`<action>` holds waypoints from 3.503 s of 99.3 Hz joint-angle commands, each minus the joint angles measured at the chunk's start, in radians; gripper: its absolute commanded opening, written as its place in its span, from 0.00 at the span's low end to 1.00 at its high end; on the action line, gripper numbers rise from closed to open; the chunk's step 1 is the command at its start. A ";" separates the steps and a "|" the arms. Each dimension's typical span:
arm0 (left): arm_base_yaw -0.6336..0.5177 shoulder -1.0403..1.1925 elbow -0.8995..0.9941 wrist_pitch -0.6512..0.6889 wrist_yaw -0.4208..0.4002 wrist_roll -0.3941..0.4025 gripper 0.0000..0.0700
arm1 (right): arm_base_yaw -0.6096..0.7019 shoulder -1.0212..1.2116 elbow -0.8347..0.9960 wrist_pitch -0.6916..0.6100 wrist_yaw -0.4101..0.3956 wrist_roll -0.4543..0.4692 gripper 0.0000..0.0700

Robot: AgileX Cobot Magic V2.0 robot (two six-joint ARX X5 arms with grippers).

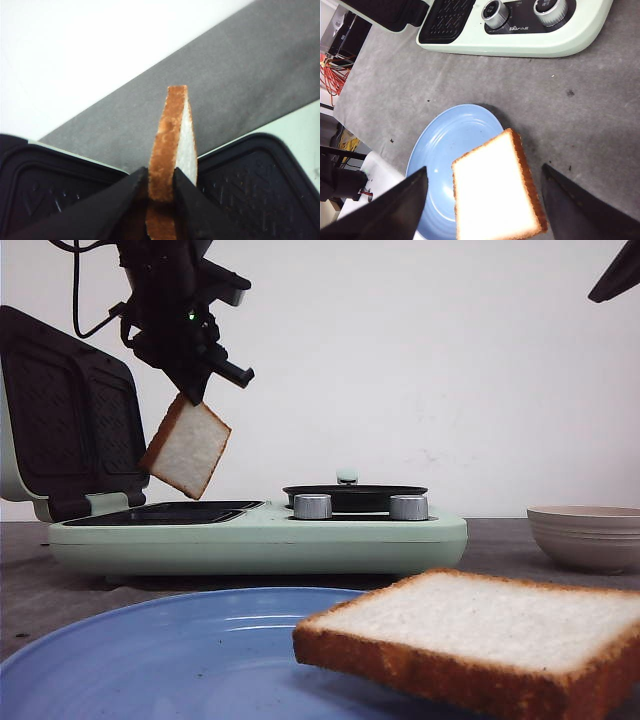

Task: Make breakfast with bread and shrimp
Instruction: 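Carry the bread with the left gripper and drop it onto the sandwich plate, then grasp the second bread slice from the blue plate with the right gripper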

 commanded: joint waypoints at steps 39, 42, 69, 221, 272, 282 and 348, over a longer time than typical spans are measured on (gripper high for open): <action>-0.006 0.047 0.027 0.008 0.033 -0.018 0.24 | 0.005 0.003 0.016 -0.003 -0.004 0.028 0.63; -0.006 0.047 0.027 0.008 0.033 -0.018 0.32 | 0.005 0.003 0.016 -0.003 -0.004 0.028 0.63; -0.013 0.047 0.027 0.008 0.017 -0.029 0.75 | 0.005 0.003 0.016 -0.003 -0.004 0.028 0.63; -0.089 -0.779 0.044 -0.597 0.451 -0.316 0.00 | 0.082 0.612 0.016 0.022 -0.123 -0.292 0.63; -0.090 -0.825 0.044 -0.612 0.452 -0.317 0.00 | 0.135 0.704 0.016 0.059 -0.164 -0.351 0.61; -0.090 -0.826 0.044 -0.623 0.452 -0.317 0.00 | 0.135 0.704 0.016 0.059 -0.165 -0.350 0.34; -0.090 -0.829 0.044 -0.627 0.452 -0.317 0.00 | 0.135 0.634 0.146 0.113 -0.323 -0.262 0.00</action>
